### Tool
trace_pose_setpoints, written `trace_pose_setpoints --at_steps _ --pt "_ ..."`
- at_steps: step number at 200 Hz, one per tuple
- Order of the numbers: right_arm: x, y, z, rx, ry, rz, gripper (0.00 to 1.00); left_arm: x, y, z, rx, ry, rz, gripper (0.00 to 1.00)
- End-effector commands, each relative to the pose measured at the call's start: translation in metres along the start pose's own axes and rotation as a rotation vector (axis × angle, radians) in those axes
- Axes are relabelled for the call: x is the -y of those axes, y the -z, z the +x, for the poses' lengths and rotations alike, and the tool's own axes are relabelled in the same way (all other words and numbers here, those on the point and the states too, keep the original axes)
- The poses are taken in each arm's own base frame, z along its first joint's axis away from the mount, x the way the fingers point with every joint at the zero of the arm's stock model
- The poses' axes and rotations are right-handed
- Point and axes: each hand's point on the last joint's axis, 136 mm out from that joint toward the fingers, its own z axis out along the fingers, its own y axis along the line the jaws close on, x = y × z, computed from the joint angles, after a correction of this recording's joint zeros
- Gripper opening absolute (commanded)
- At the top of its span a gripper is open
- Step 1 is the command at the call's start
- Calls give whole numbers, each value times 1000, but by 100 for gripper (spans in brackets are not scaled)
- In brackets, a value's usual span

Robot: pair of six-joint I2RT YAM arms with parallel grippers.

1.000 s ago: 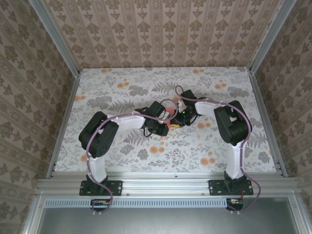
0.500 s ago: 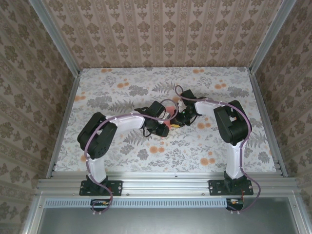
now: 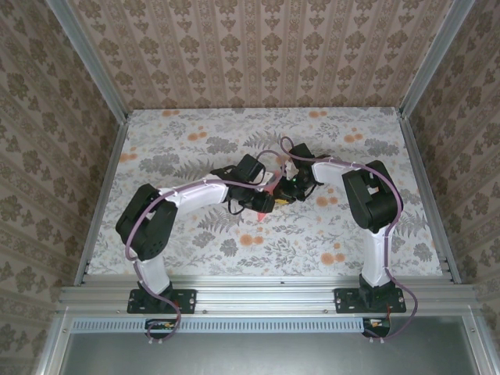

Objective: Fold a paper plane with a square sheet of paper (pick it up from the middle)
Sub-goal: Third fold the triangle at the center of the table.

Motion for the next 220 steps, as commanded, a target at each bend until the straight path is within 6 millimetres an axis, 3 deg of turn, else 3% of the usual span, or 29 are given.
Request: trace_pose_setpoints --at_steps 1,55,220 --pt "47 -26 29 -101 -63 162 14 4 -11 -1 -18 11 36 27" --pt "47 -25 30 -103 -62 162 13 -10 -30 7 -43 25 16 24" --pt "54 -26 35 -116 -60 184 13 -41 -42 33 -103 58 -29 22"
